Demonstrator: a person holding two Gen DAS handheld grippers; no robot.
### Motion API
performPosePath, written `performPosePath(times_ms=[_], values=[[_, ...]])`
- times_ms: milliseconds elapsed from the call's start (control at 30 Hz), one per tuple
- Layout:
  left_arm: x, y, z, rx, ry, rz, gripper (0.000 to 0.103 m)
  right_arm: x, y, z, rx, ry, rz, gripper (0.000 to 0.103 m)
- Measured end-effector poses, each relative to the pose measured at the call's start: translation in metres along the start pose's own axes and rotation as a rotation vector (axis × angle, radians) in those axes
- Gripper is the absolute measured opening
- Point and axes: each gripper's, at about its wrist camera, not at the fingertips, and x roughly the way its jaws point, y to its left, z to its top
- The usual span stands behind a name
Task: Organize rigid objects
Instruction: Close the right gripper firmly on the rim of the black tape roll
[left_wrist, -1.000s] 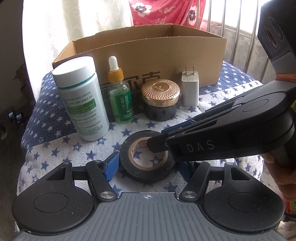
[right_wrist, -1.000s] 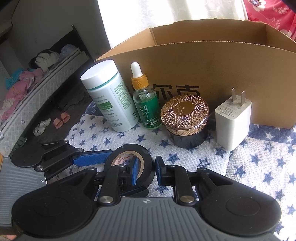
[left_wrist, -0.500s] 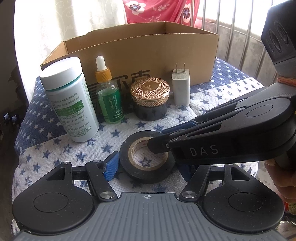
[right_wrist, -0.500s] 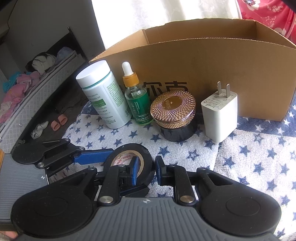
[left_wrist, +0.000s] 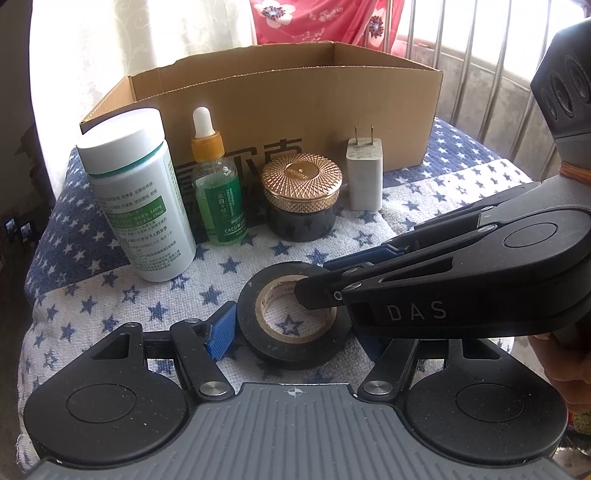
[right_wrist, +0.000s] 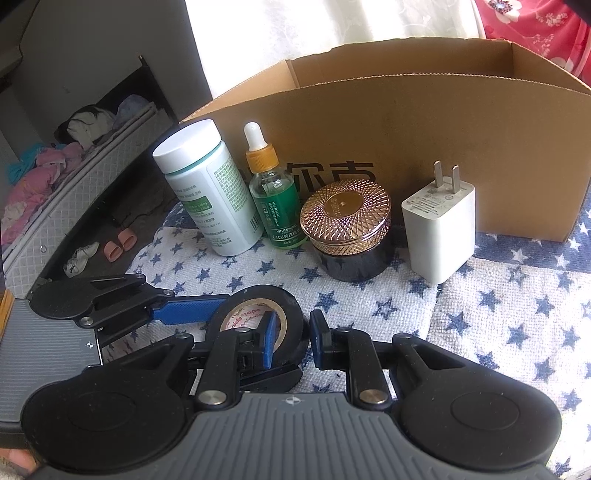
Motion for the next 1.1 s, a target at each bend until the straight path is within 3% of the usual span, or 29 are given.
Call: performPosePath(times_ms=[1100], values=[[-0.011,-0.011,-0.001,0.027,-0.051,0.022,0.066,-0.014,0.003,-0.001,0.014,-0.041,-0.002,0.022]])
